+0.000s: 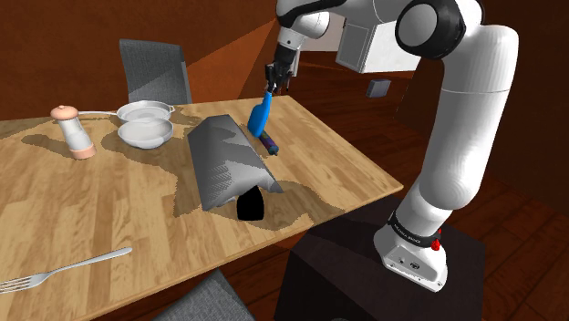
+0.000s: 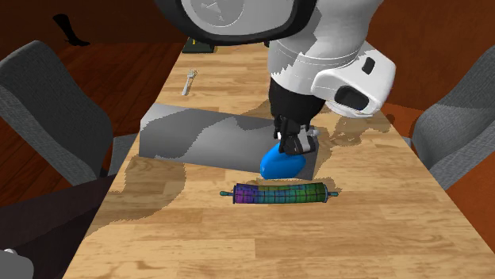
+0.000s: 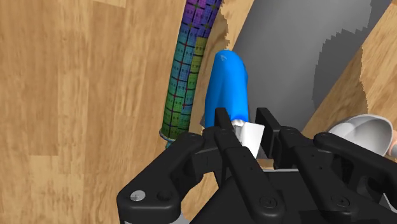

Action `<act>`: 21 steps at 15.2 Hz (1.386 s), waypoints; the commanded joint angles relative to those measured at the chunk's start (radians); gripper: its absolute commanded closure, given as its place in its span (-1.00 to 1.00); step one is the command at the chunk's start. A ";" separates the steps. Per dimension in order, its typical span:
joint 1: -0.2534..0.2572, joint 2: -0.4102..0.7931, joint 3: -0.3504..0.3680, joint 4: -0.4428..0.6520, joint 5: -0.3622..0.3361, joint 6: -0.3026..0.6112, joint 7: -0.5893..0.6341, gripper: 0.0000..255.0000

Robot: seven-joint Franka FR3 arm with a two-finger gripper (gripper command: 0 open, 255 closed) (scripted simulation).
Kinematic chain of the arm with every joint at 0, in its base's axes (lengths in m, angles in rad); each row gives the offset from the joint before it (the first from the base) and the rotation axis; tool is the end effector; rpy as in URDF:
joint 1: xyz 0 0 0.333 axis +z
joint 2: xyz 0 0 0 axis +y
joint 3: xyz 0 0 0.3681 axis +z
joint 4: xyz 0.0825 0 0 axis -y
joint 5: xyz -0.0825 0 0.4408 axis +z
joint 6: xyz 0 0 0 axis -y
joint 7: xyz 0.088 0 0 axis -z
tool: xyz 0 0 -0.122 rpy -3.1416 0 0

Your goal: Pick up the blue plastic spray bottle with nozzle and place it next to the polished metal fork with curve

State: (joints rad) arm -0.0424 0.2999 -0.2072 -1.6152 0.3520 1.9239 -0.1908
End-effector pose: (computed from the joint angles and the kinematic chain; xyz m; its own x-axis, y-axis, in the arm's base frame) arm 0.7085 -0.1350 0.4751 0.9831 -0.1750 0.0528 -0.1555 -0.9524 -0.2623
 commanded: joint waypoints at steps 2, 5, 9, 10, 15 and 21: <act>-0.001 -0.009 -0.002 0.030 -0.006 -0.037 0.011 1.00; -0.003 -0.013 -0.003 0.063 -0.010 -0.073 0.021 1.00; 0.025 -0.062 0.007 0.034 -0.025 -0.080 0.065 1.00; 0.039 -0.084 0.013 0.015 -0.031 -0.077 0.085 1.00; 0.105 -0.184 0.049 -0.063 -0.061 -0.068 0.192 1.00; 0.174 -0.274 0.105 -0.112 -0.090 -0.073 0.329 1.00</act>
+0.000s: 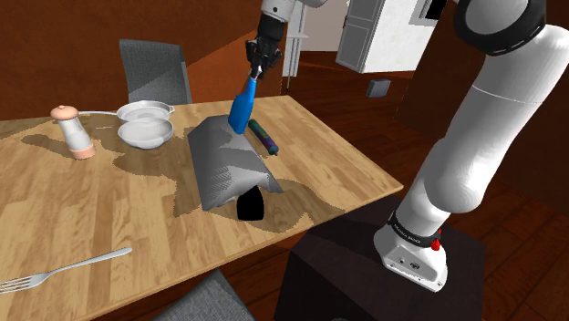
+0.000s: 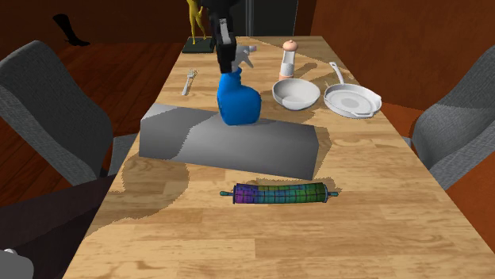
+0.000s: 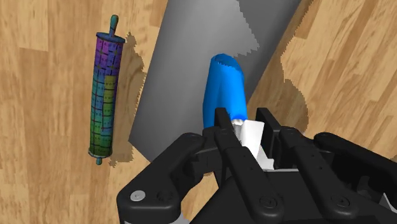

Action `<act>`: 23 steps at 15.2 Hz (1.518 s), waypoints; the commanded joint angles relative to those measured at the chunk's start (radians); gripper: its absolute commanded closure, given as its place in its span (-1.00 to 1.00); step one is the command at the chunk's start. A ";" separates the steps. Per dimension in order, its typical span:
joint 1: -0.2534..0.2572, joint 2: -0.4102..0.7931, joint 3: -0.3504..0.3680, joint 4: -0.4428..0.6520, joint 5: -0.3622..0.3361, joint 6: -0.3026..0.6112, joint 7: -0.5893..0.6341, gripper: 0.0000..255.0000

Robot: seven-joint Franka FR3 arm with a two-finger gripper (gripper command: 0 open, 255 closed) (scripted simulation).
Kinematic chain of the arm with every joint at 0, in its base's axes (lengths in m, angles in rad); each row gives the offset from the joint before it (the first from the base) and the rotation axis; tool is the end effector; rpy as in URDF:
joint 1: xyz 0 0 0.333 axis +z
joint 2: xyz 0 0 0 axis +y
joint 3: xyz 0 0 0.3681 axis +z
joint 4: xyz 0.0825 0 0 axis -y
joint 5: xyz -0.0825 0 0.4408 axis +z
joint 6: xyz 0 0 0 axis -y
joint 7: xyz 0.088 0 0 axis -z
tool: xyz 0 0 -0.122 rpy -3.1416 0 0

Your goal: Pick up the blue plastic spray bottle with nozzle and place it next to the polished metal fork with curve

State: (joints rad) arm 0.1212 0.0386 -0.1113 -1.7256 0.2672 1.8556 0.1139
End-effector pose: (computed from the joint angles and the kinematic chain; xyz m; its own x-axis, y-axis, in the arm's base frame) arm 0.6441 0.0319 0.5837 0.9835 -0.1733 0.0525 -0.1538 -0.9526 -0.2626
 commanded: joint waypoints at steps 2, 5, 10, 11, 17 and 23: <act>0.033 -0.035 0.030 -0.008 -0.013 -0.009 0.071 1.00; 0.065 -0.062 0.062 -0.008 -0.023 -0.019 0.142 1.00; 0.117 -0.086 0.119 0.016 -0.039 -0.041 0.262 1.00; 0.127 -0.088 0.131 0.024 -0.043 -0.046 0.287 1.00; 0.189 -0.077 0.201 0.102 -0.066 -0.084 0.434 1.00; 0.255 -0.025 0.272 0.231 -0.101 -0.135 0.584 1.00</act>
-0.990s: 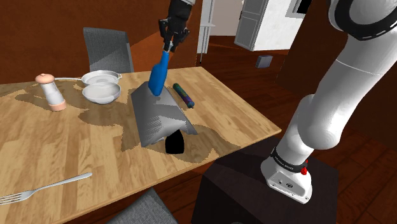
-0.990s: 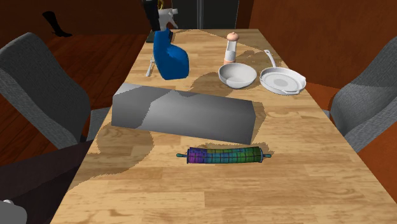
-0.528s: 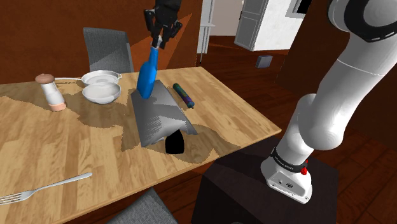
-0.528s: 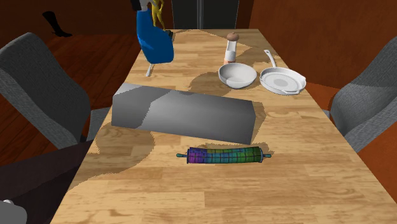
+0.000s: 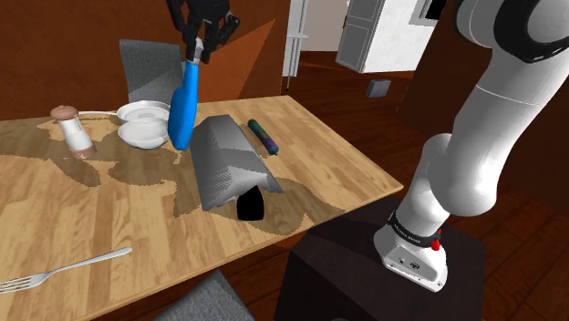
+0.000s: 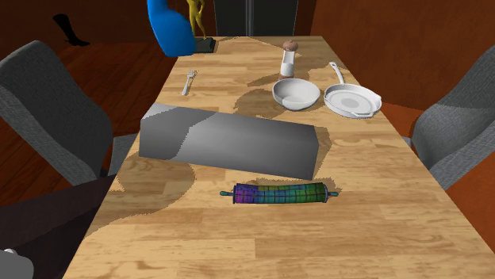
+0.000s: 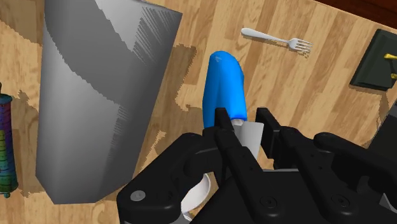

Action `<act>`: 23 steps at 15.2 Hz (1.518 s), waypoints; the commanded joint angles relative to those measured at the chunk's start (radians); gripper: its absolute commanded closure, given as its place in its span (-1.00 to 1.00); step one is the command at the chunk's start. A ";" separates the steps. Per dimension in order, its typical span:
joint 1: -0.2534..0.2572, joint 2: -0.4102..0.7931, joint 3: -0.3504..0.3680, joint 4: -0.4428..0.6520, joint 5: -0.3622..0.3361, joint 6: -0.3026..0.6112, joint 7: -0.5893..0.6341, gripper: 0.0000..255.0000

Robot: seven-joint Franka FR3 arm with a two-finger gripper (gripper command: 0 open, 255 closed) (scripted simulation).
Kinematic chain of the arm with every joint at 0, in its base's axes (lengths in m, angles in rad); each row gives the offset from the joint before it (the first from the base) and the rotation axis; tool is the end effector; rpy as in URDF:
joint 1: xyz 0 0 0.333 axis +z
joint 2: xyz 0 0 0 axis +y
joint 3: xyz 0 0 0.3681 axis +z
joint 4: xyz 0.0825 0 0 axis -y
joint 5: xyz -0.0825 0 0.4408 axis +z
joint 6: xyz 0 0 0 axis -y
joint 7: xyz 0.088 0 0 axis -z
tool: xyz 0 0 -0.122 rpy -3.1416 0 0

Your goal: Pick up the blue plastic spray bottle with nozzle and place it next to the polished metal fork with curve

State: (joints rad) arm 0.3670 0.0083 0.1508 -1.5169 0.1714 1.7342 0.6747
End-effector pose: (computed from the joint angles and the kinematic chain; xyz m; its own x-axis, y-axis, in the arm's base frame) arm 0.5417 0.3288 0.7035 0.9835 -0.1732 0.0530 -0.1536 -0.9527 -0.2622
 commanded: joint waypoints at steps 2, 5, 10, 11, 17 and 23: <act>0.034 0.033 0.033 0.079 -0.022 -0.036 0.075 1.00; 0.074 0.086 0.066 0.181 -0.051 -0.074 0.152 1.00; 0.174 0.238 0.122 0.450 -0.131 -0.181 0.298 1.00; 0.172 0.225 0.119 0.417 -0.126 -0.160 0.294 1.00; 0.158 0.166 0.116 0.250 -0.107 -0.051 0.277 1.00; 0.150 0.127 0.113 0.115 -0.094 0.045 0.262 1.00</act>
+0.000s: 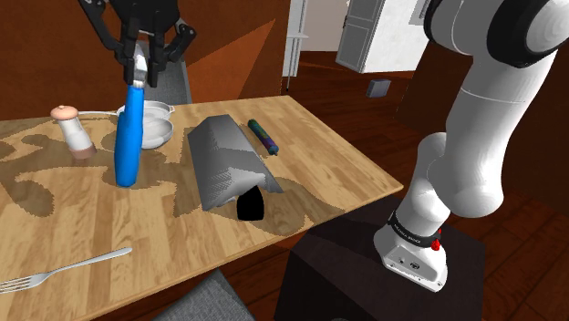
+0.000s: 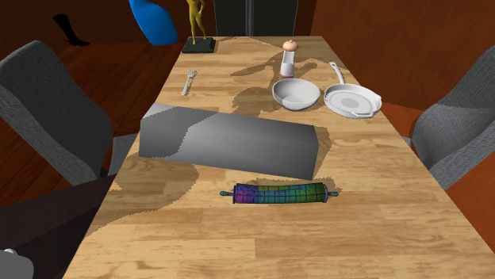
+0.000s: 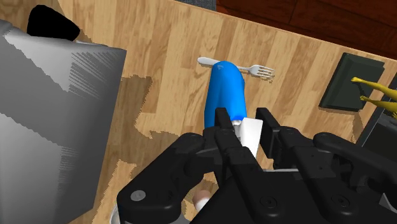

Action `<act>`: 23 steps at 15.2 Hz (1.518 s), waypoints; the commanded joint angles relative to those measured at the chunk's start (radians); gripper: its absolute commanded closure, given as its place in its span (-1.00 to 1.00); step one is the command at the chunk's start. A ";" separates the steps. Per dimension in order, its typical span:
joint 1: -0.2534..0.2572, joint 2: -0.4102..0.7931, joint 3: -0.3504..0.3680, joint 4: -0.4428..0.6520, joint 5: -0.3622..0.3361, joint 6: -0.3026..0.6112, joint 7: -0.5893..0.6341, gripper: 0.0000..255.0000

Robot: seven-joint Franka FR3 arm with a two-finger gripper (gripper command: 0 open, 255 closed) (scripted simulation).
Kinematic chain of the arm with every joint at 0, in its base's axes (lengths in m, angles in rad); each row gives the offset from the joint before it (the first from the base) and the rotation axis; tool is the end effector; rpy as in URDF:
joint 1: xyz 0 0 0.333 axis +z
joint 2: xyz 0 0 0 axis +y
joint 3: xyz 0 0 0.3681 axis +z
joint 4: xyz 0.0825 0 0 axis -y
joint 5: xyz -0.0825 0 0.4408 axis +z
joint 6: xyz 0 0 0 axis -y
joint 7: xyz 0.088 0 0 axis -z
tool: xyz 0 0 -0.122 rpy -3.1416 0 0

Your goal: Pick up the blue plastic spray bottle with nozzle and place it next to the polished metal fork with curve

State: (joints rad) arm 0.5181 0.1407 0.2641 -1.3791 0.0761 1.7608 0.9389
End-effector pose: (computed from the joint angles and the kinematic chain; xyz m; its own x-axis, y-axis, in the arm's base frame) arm 0.4889 0.4757 0.6969 0.9832 -0.1747 0.0523 -0.1553 -0.9526 -0.2617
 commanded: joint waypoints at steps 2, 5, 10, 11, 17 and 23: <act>-0.002 -0.014 -0.001 -0.062 0.005 0.049 -0.006 1.00; -0.004 -0.026 -0.001 -0.118 0.010 0.093 -0.013 1.00; -0.006 -0.039 -0.002 -0.202 0.016 0.164 -0.022 1.00; -0.007 -0.041 -0.002 -0.218 0.017 0.177 -0.024 1.00; -0.007 -0.046 -0.002 -0.305 0.022 0.259 -0.033 1.00; -0.007 -0.043 -0.002 -0.381 0.025 0.338 -0.042 1.00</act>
State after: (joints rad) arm 0.5120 0.0985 0.2627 -1.7457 0.1000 2.0846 0.9010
